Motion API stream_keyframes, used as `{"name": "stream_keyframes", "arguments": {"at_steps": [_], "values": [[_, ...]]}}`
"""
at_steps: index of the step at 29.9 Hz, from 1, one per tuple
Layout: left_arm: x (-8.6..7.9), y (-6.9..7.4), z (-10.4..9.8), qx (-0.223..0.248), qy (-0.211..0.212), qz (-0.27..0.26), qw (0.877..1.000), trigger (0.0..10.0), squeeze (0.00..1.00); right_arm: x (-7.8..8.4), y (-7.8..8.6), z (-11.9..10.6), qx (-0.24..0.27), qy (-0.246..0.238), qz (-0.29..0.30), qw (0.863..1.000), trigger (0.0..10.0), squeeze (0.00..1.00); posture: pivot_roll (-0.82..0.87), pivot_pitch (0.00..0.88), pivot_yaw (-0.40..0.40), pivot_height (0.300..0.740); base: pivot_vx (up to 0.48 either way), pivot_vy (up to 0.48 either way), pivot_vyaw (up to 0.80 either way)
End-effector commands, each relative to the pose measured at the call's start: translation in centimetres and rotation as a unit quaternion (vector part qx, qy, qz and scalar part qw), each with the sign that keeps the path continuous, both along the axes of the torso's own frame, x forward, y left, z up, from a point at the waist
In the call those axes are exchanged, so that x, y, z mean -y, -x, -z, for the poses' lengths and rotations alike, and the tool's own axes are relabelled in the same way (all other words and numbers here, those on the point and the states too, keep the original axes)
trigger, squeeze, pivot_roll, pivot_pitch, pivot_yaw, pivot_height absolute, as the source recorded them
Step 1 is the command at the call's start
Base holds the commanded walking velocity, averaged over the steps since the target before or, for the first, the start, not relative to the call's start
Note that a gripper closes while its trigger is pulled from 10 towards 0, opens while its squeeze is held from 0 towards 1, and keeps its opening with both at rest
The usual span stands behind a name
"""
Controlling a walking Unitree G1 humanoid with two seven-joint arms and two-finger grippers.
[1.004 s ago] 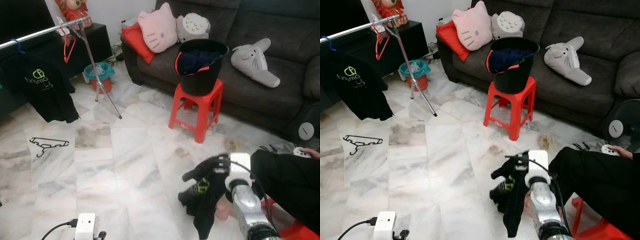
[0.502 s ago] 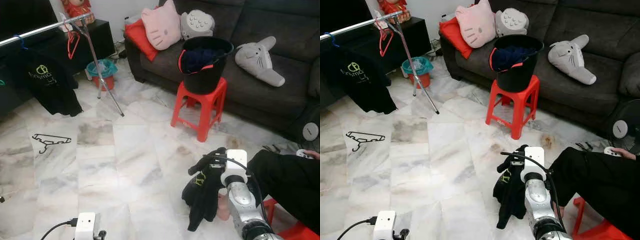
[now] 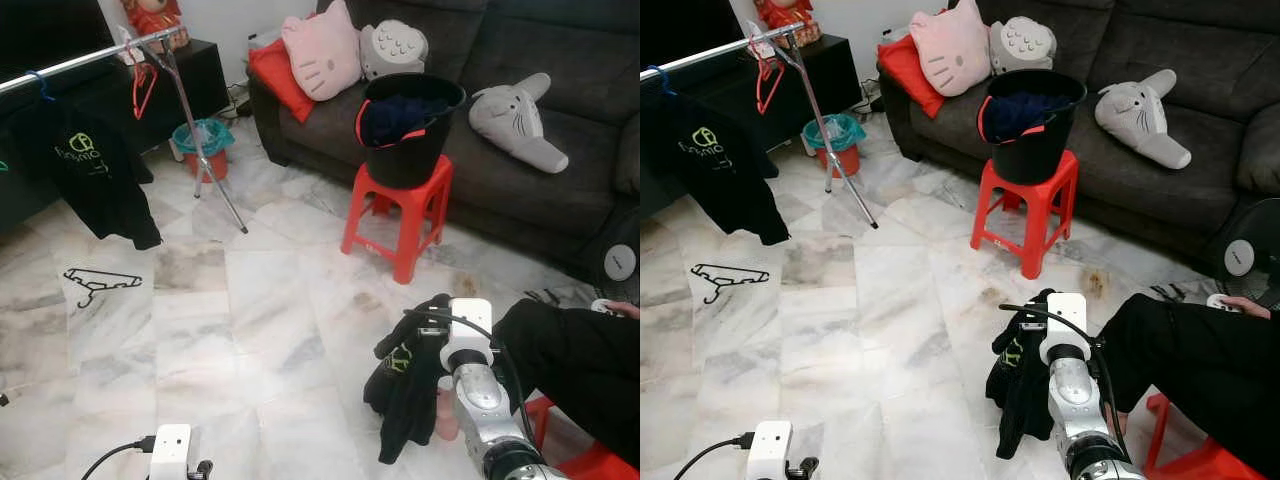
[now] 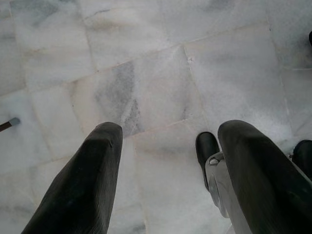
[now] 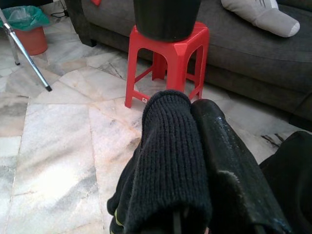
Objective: Hang hanger
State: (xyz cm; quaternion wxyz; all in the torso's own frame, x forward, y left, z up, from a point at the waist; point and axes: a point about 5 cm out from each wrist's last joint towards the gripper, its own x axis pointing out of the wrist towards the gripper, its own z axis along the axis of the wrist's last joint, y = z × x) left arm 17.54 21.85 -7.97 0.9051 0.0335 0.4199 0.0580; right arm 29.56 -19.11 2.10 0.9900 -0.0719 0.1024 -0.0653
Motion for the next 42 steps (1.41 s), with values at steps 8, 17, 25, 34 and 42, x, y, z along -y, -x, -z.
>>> {"name": "stream_keyframes", "arguments": {"at_steps": [8,17,25,34,42], "values": [[-0.37,0.10,0.01,-0.007,-0.008,-0.003,1.000,10.0,0.00,-0.83,-0.62,-0.64,0.018,0.000,-0.013,1.000,10.0,0.00,-0.06,0.000,0.039,0.736,0.257,0.000,0.00],[-0.35,0.08,0.00,-0.008,-0.009,0.000,1.000,10.0,0.00,-0.87,-0.56,-0.51,0.013,0.008,-0.017,1.000,10.0,0.00,-0.07,0.000,0.039,0.736,0.266,0.000,0.41],[-0.31,0.11,0.02,-0.008,-0.007,-0.001,1.000,10.0,0.00,-0.93,-0.55,-0.51,0.014,0.009,-0.021,1.000,10.0,0.00,-0.07,0.000,0.037,0.736,0.265,0.000,0.80],[-0.27,0.14,0.04,-0.008,-0.007,0.000,1.000,10.0,0.00,-0.95,-0.56,-0.52,0.015,0.010,-0.022,1.000,10.0,0.00,-0.07,0.000,0.035,0.736,0.266,0.000,0.80],[-0.27,0.22,0.08,-0.009,-0.006,0.002,1.000,10.0,0.00,-1.02,-0.51,-0.44,0.014,0.010,-0.023,1.000,10.0,0.00,-0.07,0.000,0.037,0.736,0.267,0.000,0.75]]}}
